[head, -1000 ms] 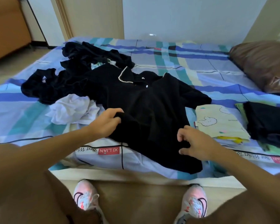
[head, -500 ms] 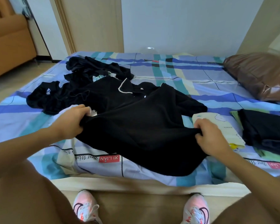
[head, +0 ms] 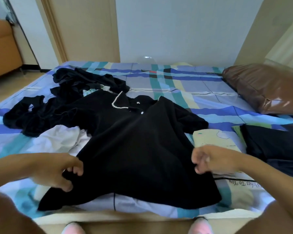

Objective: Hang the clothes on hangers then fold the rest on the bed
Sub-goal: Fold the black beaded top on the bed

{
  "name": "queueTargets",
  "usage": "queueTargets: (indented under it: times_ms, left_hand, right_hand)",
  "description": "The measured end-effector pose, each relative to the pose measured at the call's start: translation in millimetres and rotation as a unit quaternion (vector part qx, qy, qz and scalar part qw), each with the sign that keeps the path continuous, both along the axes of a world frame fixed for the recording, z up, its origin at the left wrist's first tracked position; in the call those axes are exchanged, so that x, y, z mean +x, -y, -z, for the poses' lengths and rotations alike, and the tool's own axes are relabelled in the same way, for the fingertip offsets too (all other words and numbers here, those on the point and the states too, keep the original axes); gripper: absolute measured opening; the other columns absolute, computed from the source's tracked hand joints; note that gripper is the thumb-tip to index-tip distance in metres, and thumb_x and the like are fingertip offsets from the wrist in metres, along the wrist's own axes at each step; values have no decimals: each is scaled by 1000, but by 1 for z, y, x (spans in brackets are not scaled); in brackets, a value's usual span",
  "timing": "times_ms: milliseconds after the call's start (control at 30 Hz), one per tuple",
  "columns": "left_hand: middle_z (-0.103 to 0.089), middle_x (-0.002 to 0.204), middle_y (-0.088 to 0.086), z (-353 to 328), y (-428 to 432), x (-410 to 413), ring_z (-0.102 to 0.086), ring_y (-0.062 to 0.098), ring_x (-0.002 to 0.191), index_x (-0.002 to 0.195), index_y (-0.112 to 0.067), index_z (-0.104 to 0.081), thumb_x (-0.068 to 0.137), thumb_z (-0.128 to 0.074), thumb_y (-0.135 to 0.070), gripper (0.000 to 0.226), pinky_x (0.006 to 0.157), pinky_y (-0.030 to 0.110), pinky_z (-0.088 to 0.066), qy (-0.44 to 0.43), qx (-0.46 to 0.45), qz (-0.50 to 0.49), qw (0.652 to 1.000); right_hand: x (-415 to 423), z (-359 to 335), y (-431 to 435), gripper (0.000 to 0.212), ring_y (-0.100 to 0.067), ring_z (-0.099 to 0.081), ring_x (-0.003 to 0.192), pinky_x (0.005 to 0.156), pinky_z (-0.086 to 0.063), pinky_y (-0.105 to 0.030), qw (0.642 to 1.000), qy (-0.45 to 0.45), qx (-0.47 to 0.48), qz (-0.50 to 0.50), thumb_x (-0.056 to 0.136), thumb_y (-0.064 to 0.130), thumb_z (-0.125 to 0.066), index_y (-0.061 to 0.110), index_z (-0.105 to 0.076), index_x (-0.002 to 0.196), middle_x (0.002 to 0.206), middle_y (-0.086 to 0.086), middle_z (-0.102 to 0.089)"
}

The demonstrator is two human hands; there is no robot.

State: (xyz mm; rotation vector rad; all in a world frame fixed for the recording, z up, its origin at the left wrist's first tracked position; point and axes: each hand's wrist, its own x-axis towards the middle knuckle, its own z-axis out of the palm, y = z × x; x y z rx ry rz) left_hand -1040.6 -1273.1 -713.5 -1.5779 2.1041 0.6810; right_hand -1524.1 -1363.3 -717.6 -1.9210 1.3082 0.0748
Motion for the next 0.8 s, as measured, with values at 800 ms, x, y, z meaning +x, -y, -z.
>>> queueTargets:
  times_ms: [800]
  left_hand:
    - [-40, 145, 19, 65, 391, -264, -38, 41, 134, 147, -13, -39, 100, -49, -39, 55, 111, 52, -36, -115, -256, -195, 940]
  right_hand:
    - [-15, 83, 255, 38, -36, -51, 115, 98, -48, -47, 851, 116, -129, 496, 76, 51, -81, 19, -61, 71, 124, -12, -54]
